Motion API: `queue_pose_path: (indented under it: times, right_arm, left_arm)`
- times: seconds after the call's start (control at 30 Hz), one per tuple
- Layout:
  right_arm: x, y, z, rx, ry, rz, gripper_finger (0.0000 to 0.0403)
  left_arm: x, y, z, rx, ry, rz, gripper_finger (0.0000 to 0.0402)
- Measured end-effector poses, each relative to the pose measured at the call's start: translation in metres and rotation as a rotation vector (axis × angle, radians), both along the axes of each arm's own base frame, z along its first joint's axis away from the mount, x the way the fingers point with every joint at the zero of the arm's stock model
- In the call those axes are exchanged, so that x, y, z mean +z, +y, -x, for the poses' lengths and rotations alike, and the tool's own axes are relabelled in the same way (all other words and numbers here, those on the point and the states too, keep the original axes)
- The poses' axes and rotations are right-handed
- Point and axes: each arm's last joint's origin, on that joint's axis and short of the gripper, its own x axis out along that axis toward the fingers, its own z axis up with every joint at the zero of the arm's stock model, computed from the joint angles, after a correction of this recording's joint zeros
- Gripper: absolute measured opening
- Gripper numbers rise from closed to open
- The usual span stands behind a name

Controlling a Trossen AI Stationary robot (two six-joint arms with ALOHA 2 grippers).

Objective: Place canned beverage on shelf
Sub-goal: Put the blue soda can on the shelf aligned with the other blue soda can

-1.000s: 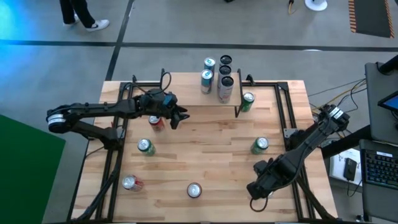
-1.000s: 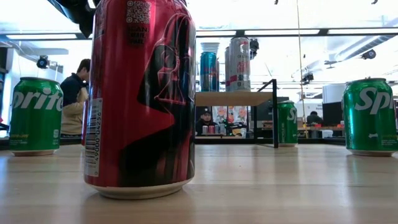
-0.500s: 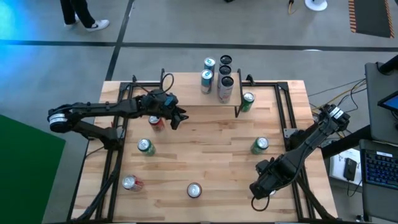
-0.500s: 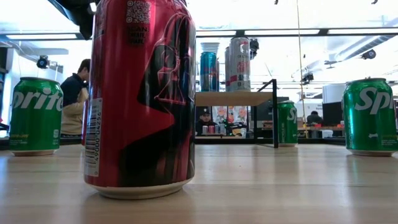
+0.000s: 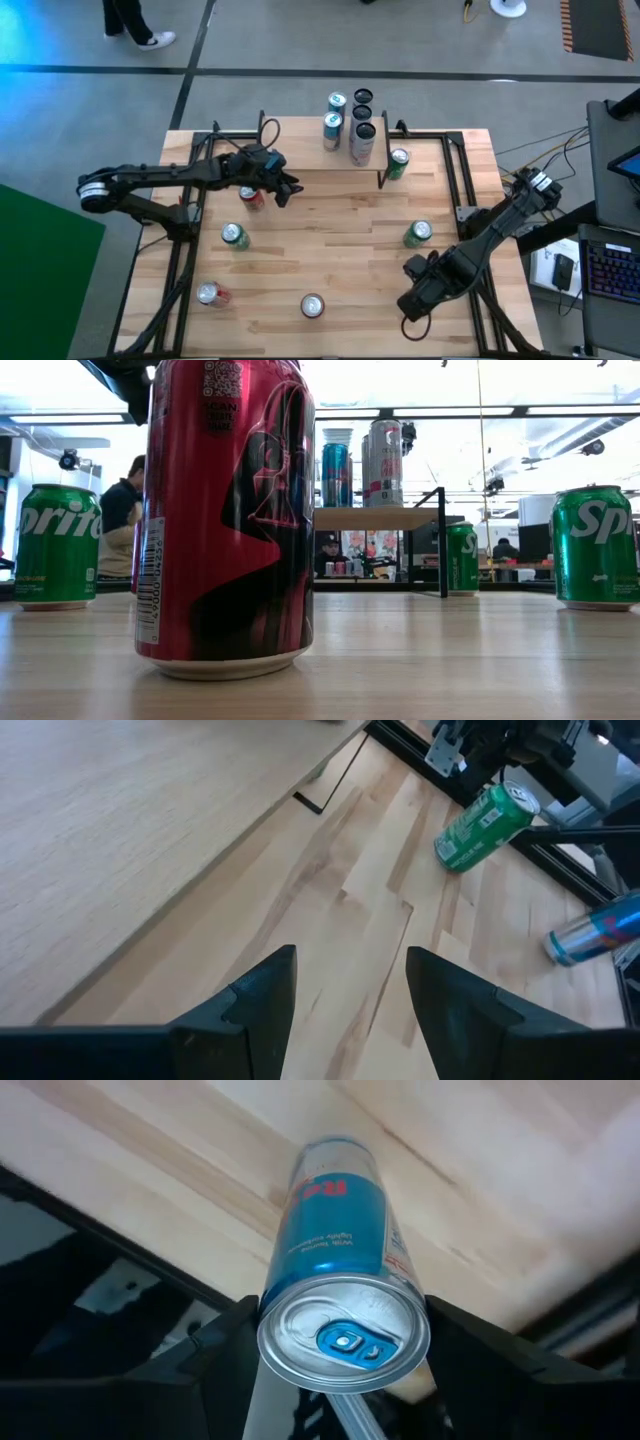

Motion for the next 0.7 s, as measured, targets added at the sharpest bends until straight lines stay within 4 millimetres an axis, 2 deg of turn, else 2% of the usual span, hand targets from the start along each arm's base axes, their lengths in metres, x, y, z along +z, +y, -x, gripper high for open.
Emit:
queue_pose_path:
  times: [0.23, 0.37, 0.57, 0.7]
  right_arm:
    - [0.014, -0.027, -0.026, 0.087, -0.162, 0.075, 0.0242]
    - [0.023, -0.048, -0.042, 0.154, -0.226, 0.093, 0.024]
    - [0.047, -0.076, -0.061, 0.239, -0.367, 0.162, 0.0243]
    - [0.062, -0.092, -0.069, 0.298, -0.442, 0.205, 0.0241]
  left_arm:
    - [0.008, -0.001, 0.002, 0.004, -0.031, 0.018, 0.0175]
    - [0.025, -0.002, -0.002, -0.088, -0.087, 0.011, 0.0175]
    - [0.058, -0.005, -0.008, -0.247, -0.195, -0.053, 0.0175]
    - [0.067, -0.007, -0.01, -0.275, -0.246, -0.124, 0.0175]
